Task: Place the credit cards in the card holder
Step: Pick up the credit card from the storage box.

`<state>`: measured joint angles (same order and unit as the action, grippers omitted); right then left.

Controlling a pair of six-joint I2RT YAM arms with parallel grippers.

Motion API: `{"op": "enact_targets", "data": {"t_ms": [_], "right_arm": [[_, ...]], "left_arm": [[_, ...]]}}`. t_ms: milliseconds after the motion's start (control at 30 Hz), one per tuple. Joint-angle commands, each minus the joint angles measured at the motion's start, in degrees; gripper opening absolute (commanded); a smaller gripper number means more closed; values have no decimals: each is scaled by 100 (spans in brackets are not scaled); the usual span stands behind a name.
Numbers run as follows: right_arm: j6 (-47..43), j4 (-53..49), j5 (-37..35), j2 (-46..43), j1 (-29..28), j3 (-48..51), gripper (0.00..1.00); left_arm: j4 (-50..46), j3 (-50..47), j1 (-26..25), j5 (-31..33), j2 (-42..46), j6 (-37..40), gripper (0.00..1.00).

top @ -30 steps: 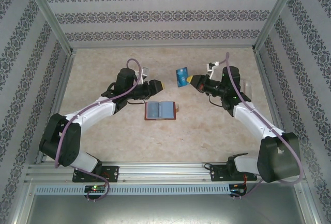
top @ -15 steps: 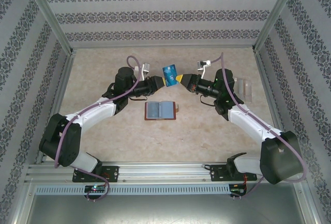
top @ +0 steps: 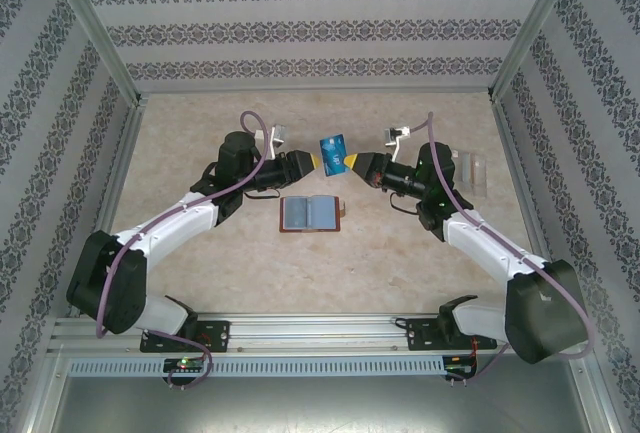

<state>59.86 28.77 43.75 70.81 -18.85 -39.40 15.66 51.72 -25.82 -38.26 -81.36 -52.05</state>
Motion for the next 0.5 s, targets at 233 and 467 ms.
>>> {"op": "enact_targets", "data": {"t_ms": [233, 467], "right_arm": [[-205, 260, -120, -59, -197, -50, 0], [-177, 313, -159, -120, -272, -37, 0]], "left_arm": [[819, -40, -60, -301, 128, -287, 44], [1107, -126, -55, -334, 285, -498, 44]]}}
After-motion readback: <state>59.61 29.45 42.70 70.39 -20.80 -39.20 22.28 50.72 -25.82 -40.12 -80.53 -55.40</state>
